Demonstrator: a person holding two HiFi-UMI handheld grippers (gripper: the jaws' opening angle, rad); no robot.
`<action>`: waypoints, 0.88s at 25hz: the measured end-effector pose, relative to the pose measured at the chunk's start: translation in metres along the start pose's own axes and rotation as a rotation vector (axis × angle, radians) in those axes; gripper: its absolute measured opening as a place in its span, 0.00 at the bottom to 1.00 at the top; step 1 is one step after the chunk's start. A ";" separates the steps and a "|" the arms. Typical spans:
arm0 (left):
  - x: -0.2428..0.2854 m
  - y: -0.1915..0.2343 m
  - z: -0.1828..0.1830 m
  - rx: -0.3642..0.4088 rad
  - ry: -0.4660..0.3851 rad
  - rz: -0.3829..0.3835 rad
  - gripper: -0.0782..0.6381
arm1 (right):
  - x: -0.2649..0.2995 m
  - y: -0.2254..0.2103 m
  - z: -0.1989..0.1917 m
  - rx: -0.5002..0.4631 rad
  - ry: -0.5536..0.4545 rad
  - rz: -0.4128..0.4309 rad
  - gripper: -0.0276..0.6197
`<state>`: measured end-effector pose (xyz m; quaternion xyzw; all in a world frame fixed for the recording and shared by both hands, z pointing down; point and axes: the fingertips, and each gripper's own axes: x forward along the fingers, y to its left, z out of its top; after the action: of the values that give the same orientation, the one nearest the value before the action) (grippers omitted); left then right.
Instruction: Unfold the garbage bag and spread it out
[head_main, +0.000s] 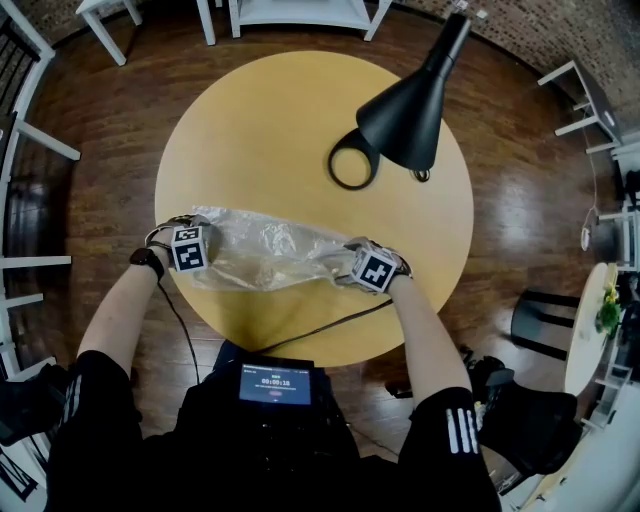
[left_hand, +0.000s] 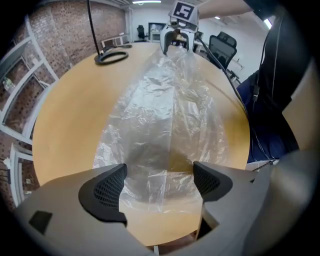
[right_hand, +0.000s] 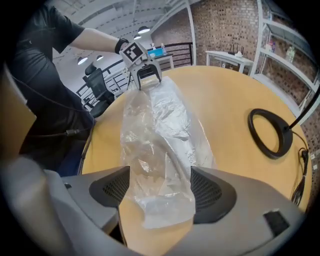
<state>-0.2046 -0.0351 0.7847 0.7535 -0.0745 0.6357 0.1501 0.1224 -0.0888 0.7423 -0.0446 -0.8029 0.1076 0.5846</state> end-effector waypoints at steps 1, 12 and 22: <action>0.000 0.002 -0.001 0.004 0.004 -0.007 0.73 | 0.004 0.001 -0.005 0.006 0.010 0.011 0.68; -0.007 0.042 -0.001 0.063 0.074 0.026 0.79 | 0.019 -0.025 -0.019 0.003 0.047 -0.065 0.77; -0.006 0.048 -0.002 0.039 0.061 0.046 0.80 | -0.013 -0.031 0.005 0.052 -0.110 -0.104 0.77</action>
<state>-0.2217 -0.0800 0.7848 0.7345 -0.0749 0.6632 0.1229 0.1229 -0.1216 0.7358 0.0181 -0.8319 0.1003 0.5455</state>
